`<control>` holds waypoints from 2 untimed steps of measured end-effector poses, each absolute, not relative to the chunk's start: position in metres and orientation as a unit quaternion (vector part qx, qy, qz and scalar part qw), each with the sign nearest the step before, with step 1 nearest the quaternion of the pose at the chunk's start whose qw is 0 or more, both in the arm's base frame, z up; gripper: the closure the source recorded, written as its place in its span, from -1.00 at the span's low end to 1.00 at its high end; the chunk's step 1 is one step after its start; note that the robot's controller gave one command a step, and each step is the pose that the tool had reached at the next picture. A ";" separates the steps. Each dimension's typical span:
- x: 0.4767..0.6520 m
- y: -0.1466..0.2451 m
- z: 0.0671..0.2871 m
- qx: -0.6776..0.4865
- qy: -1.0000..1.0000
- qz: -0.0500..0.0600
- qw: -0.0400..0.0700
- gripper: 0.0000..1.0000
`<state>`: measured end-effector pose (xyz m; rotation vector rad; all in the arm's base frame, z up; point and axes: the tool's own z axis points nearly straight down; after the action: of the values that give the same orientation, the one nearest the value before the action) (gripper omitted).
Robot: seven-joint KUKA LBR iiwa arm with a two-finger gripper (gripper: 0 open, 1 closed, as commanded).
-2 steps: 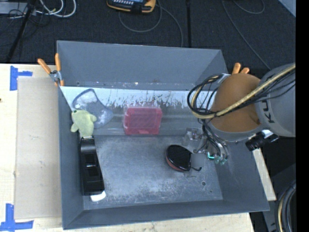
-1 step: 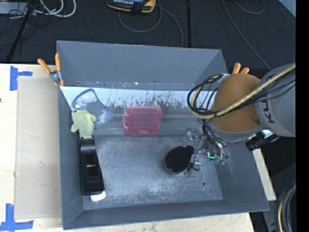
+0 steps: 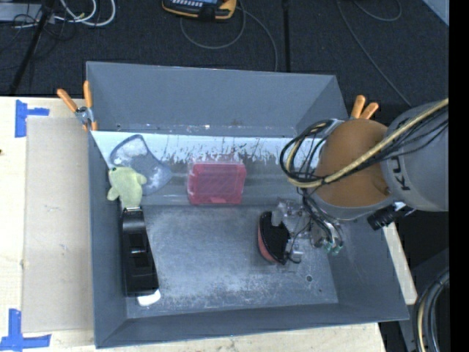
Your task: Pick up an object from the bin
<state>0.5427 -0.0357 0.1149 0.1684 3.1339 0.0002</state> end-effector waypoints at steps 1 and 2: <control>0.551 -0.018 0.083 -0.057 0.998 0.001 0.001 -1.00; 0.554 -0.015 0.076 -0.027 1.000 0.002 0.004 -1.00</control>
Offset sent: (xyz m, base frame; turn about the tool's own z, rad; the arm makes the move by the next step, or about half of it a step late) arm 0.0087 0.0007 -0.0449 0.0946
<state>0.5541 -0.0149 0.0764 -0.0837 3.1315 0.0078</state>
